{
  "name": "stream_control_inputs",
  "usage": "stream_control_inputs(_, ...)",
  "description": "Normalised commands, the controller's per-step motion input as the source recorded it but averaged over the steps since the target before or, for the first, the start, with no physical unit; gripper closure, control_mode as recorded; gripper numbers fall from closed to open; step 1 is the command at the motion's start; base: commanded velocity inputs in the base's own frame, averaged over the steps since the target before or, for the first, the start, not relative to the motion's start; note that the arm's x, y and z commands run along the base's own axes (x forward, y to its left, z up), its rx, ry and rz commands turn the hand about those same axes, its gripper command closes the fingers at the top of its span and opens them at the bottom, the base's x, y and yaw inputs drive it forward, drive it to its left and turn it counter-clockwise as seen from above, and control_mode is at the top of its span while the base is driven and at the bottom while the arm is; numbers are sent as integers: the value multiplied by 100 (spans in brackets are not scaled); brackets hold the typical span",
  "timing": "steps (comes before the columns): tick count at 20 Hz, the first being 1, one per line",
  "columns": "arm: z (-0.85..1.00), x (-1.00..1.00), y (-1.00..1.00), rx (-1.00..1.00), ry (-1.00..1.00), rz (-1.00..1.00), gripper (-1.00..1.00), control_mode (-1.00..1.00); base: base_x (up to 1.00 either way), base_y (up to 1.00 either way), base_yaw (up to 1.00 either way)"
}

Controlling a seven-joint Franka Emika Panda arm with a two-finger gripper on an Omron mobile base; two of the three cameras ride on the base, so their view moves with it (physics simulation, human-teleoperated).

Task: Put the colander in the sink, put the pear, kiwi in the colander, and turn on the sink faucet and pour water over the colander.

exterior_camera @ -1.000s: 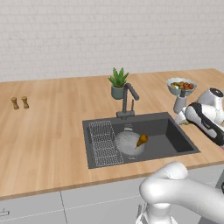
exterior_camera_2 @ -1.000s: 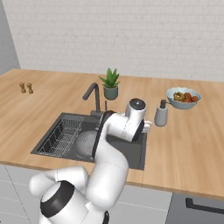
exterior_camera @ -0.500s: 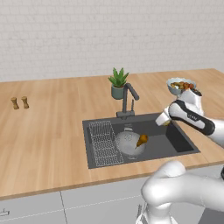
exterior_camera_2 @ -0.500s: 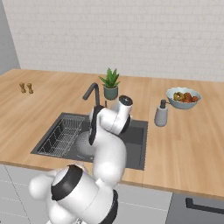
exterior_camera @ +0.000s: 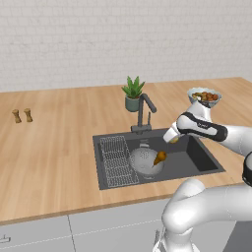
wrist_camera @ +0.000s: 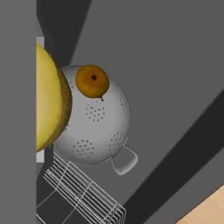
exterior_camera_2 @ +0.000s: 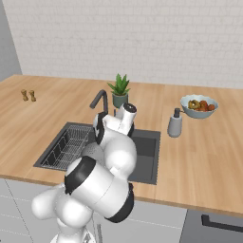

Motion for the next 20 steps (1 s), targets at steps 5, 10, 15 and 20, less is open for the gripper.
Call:
stream_control_inputs(5,-52,-8,5,0,-14,6,100,-100,0,0,0)
stream_control_inputs(10,-53,-19,28,0,-21,7,100,-100,0,0,0)
stream_control_inputs(15,-48,14,43,0,1,10,100,-100,0,0,0)
stream_control_inputs(20,-27,36,32,-1,0,12,100,-100,0,0,0)
